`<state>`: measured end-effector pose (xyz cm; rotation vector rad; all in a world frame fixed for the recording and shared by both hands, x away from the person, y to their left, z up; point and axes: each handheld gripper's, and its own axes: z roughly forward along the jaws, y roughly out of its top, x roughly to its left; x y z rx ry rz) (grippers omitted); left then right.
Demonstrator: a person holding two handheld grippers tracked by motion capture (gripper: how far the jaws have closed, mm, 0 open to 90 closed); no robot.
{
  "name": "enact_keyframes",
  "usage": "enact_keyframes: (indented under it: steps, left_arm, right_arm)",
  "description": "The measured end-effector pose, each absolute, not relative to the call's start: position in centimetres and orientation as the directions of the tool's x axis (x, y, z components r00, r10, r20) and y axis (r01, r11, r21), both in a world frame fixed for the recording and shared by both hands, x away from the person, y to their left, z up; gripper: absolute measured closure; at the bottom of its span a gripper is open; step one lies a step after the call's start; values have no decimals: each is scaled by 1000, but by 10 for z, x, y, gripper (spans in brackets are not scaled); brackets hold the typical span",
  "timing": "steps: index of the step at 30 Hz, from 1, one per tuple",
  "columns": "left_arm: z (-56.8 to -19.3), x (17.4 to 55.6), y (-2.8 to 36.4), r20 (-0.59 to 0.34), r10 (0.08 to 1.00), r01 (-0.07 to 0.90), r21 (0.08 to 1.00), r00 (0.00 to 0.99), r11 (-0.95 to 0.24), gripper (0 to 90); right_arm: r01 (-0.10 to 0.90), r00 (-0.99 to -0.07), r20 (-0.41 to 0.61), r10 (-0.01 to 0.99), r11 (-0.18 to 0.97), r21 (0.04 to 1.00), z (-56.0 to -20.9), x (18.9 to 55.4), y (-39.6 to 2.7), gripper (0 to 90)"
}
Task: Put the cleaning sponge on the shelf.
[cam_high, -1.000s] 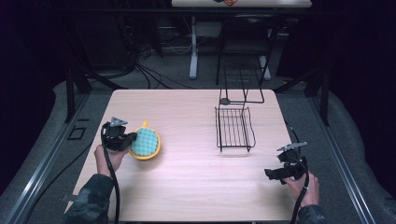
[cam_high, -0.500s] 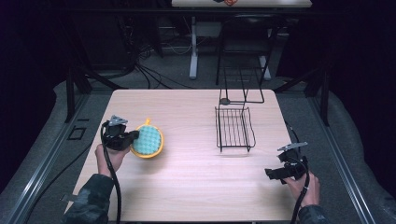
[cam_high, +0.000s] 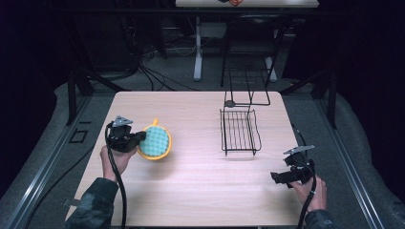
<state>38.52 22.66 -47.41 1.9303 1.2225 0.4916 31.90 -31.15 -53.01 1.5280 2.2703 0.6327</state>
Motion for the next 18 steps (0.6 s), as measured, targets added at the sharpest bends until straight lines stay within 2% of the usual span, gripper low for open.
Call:
enact_keyframes:
  steps: [18]
  left_arm:
    - [-465,389,205,-86,861,551,799,501,-241,876]
  right_arm:
    - [775,-383,-27,924,337,535,-529,317,-309,14]
